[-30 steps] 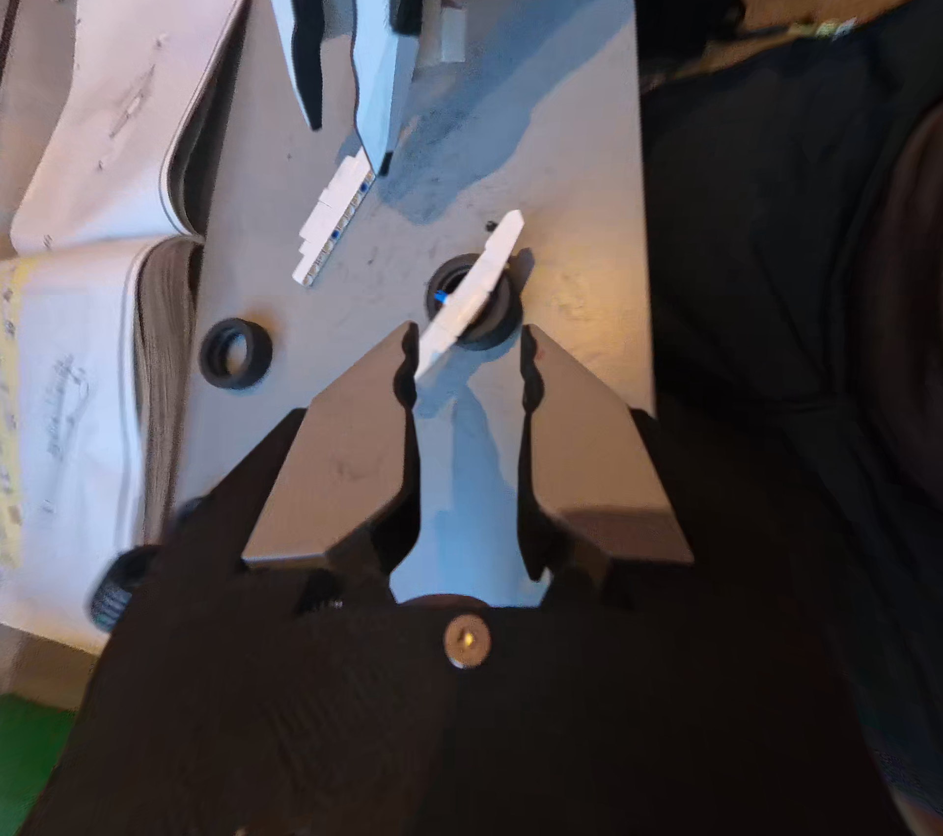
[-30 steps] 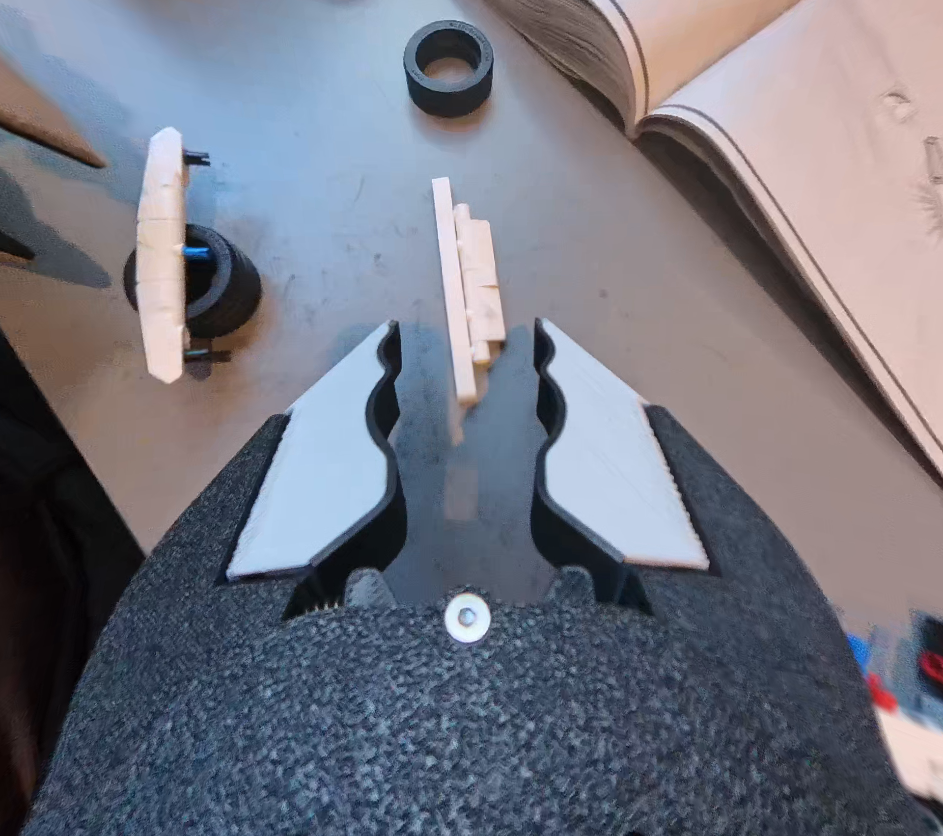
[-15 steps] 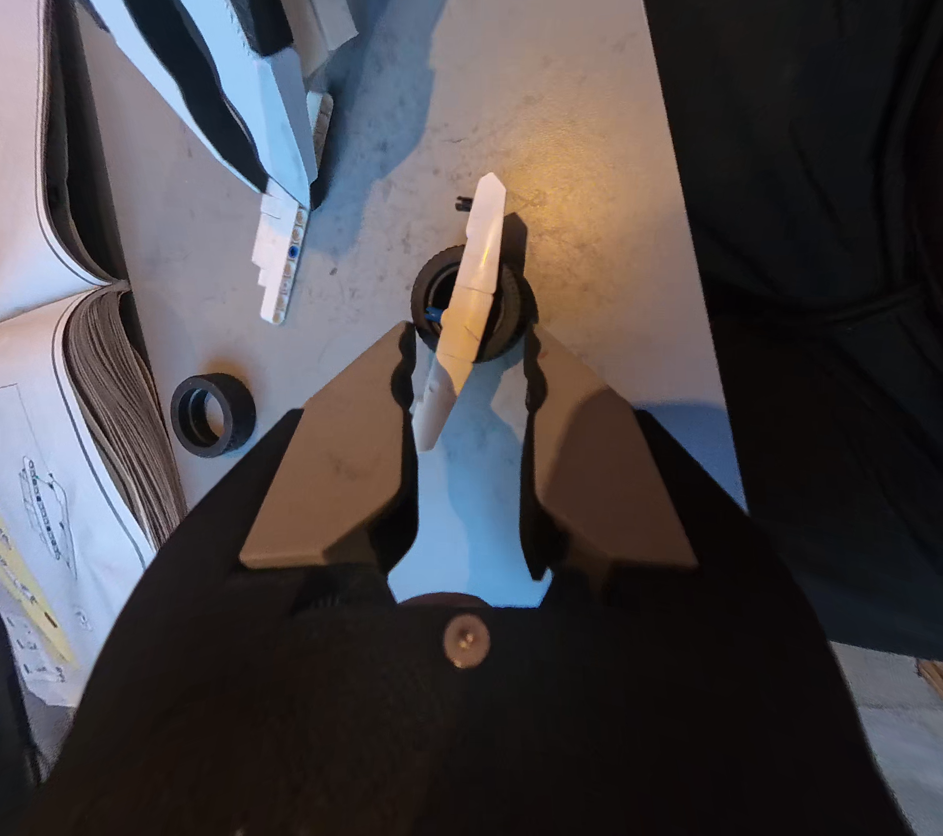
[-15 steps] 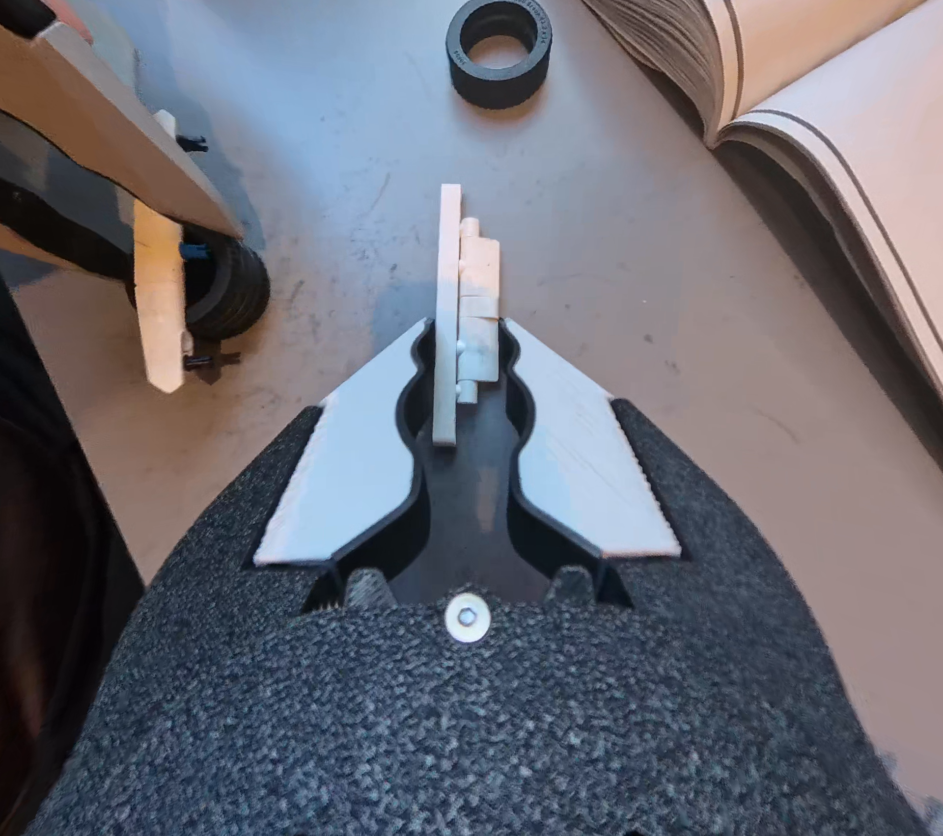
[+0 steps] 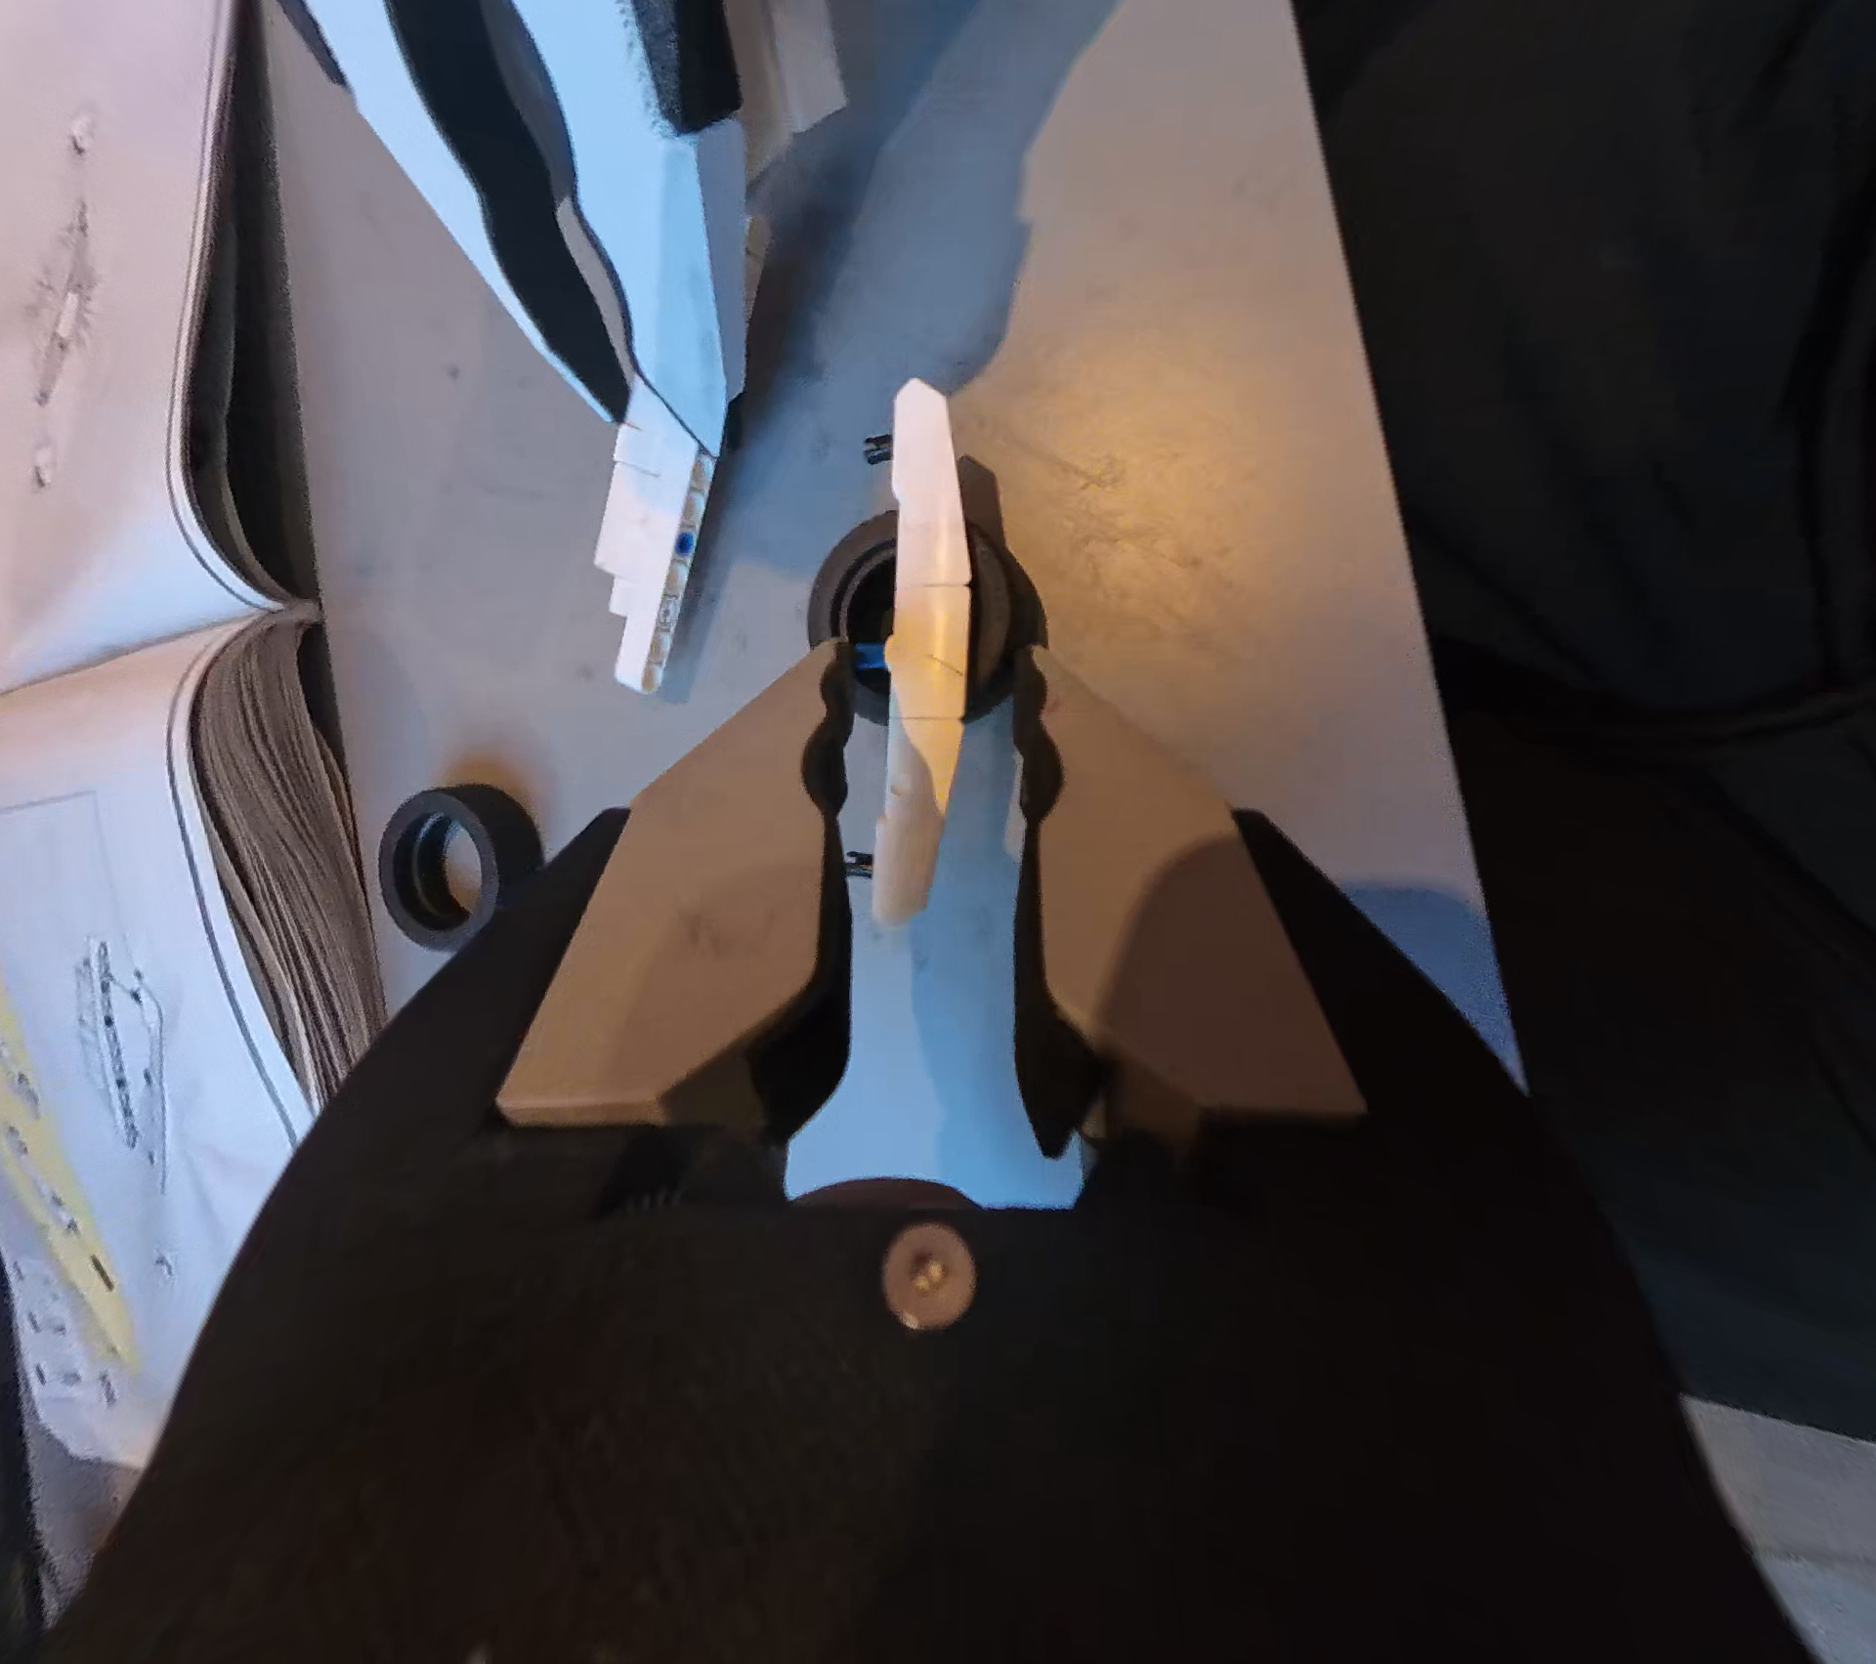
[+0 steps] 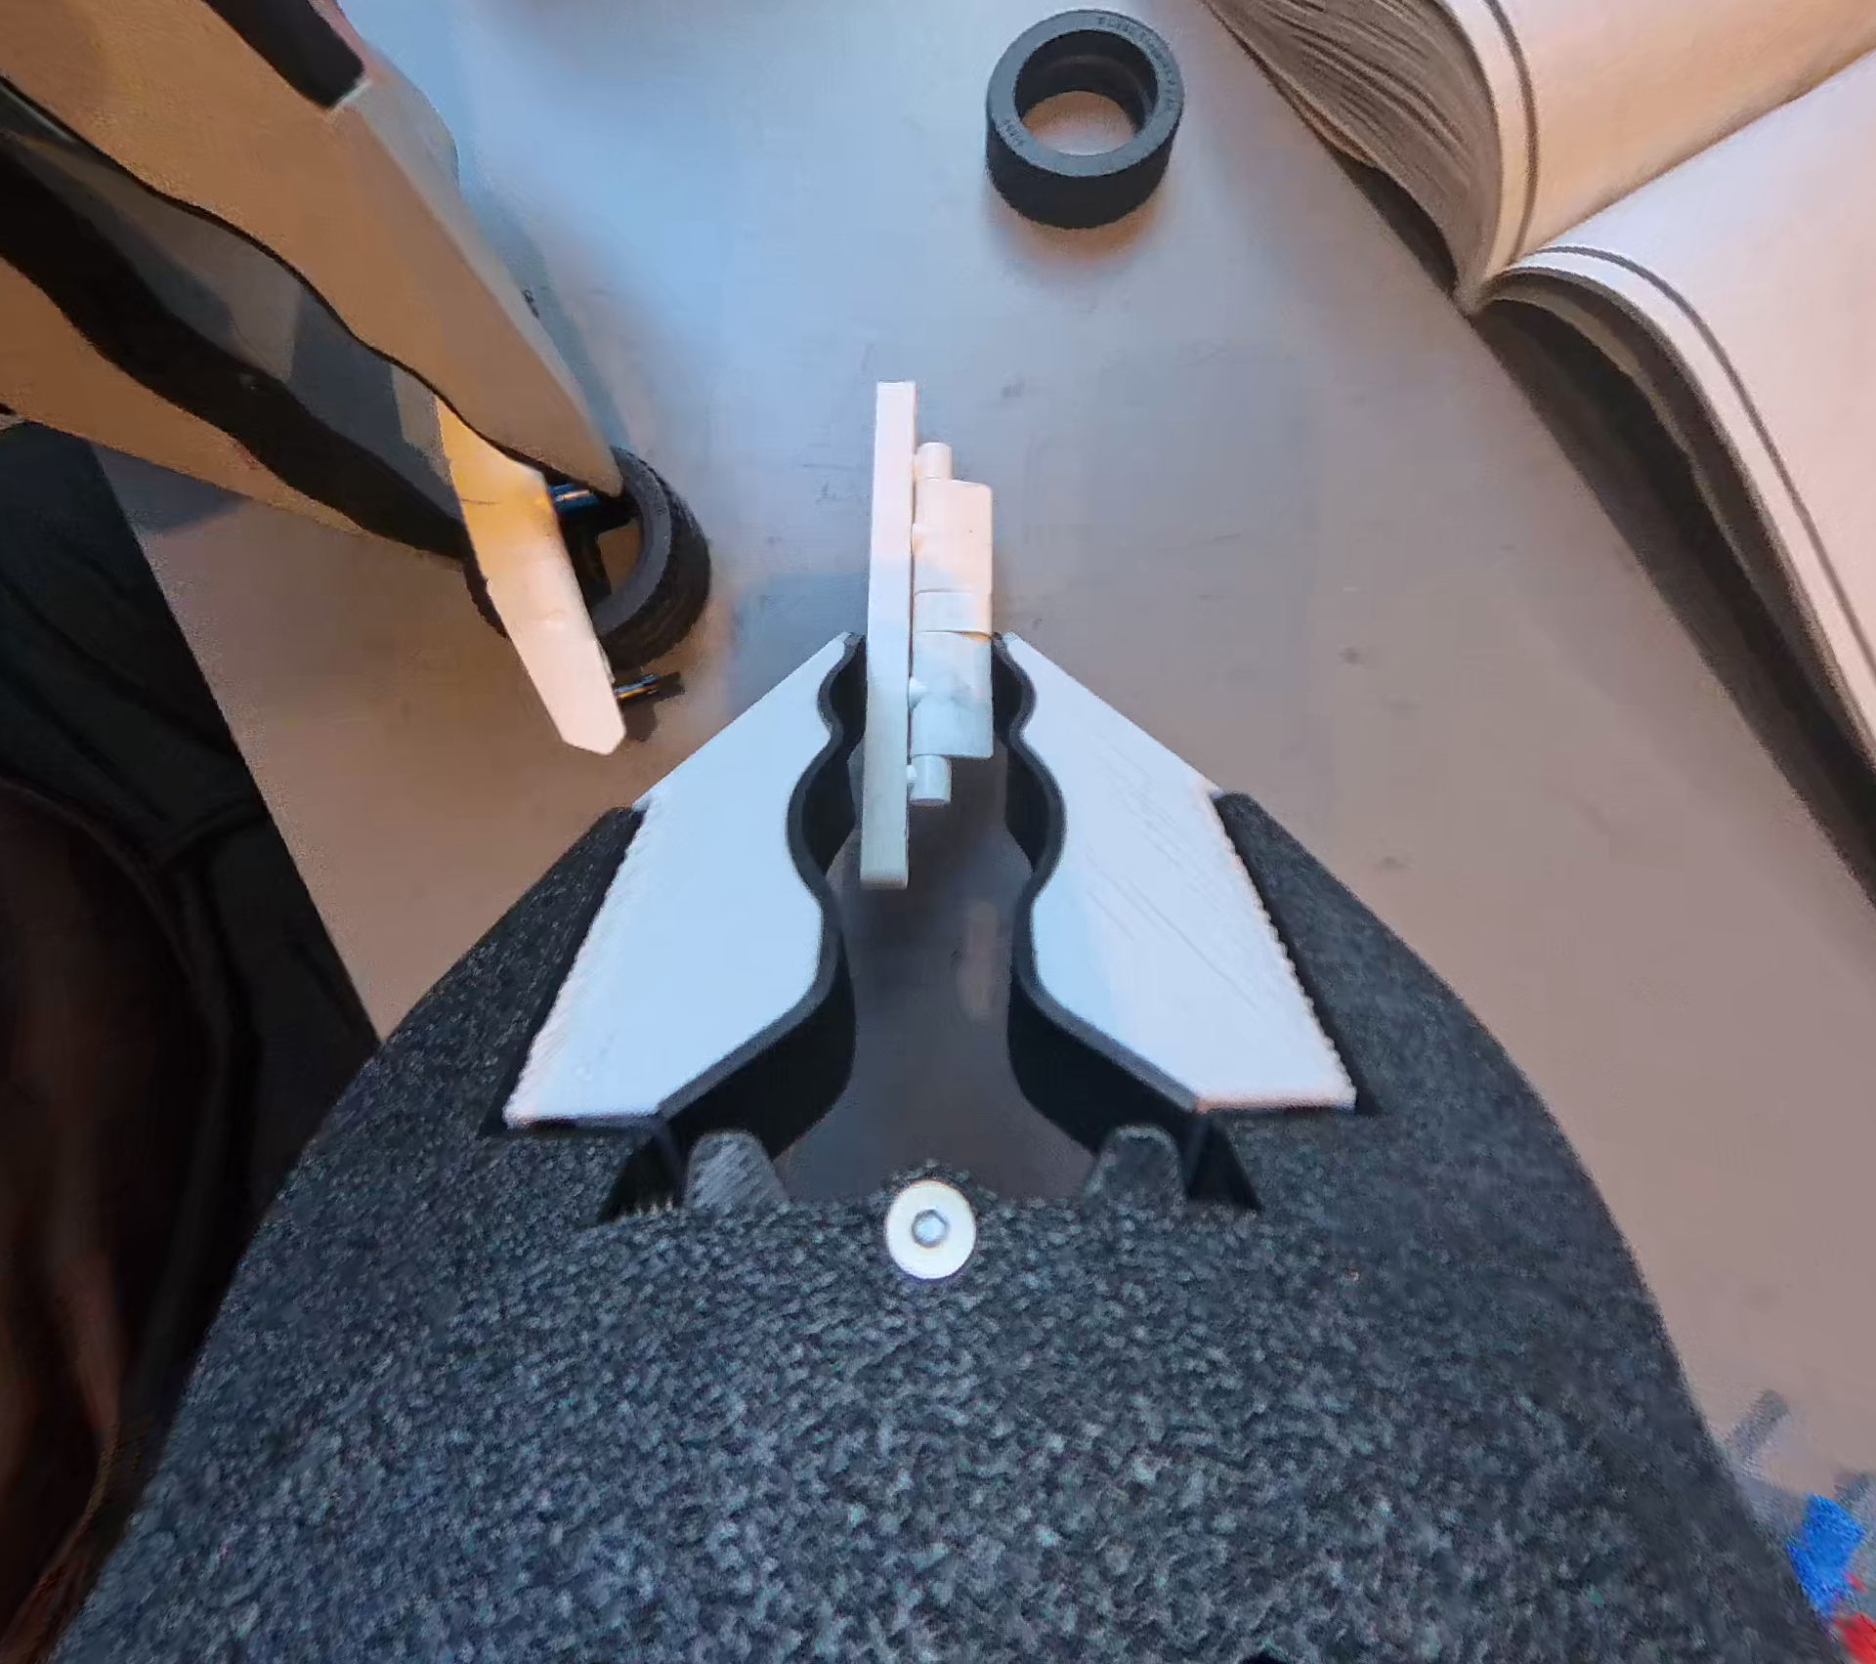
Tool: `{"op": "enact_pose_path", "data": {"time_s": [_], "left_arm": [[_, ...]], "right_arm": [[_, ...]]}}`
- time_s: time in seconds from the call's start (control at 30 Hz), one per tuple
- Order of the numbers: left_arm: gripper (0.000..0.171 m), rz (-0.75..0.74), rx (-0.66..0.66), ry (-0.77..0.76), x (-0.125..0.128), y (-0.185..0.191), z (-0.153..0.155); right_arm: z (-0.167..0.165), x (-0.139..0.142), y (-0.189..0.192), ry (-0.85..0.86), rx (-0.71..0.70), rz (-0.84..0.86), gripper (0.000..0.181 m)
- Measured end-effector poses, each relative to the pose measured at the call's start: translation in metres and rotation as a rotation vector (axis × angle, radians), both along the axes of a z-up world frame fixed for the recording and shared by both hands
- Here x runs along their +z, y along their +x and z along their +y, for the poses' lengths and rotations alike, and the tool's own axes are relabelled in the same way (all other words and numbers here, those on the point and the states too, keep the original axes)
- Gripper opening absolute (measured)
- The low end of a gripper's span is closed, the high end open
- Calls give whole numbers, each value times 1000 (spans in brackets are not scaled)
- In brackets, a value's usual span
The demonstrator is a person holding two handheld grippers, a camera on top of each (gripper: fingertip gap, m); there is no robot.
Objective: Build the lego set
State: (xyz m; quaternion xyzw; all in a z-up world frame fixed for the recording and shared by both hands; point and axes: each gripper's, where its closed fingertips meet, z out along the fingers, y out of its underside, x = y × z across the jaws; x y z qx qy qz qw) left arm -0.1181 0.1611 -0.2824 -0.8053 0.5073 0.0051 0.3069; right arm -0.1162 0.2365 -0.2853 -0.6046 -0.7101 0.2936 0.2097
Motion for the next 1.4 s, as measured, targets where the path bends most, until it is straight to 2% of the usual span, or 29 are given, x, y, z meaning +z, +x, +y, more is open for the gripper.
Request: {"op": "enact_pose_path", "data": {"time_s": [0.07,0.13,0.17,0.3,0.37,0.5,0.6,0.77,0.9,1.0,1.07,1.17,1.33,1.4], "left_arm": [[31,-4,-2,23,2,-2,4],[50,9,16,9,4,-6,1],[48,19,15,12,6,-7,-2],[24,59,-8,-3,3,-13,-10],[11,108,3,35,2,-18,-6],[11,223,-88,225,8,-13,-5],[11,272,-137,313,14,-7,-18],[11,246,-79,320,12,-12,-48],[11,207,-30,322,5,-15,-63],[11,181,-10,338,4,-12,-66],[11,168,-6,352,5,-11,-66],[11,147,-1,367,6,-9,-63],[11,133,-2,375,4,-6,-61],[11,126,0,377,3,-6,-61]], "right_arm": [[3,4,0,-12,6,14,25],[3,8,2,-30,31,36,24],[1,10,3,-41,48,45,25],[-6,15,4,-65,92,78,24],[-12,19,2,-81,118,90,24],[-18,22,0,-34,142,83,25],[-27,28,1,-32,165,83,25],[-56,31,-3,-11,241,84,25],[-66,11,-8,50,268,40,25],[-69,12,-8,65,288,59,25],[-68,15,-8,101,289,75,36],[-69,21,-8,65,278,96,53],[-72,8,-10,44,270,30,54],[-71,-2,-12,82,286,-1,46]]}}
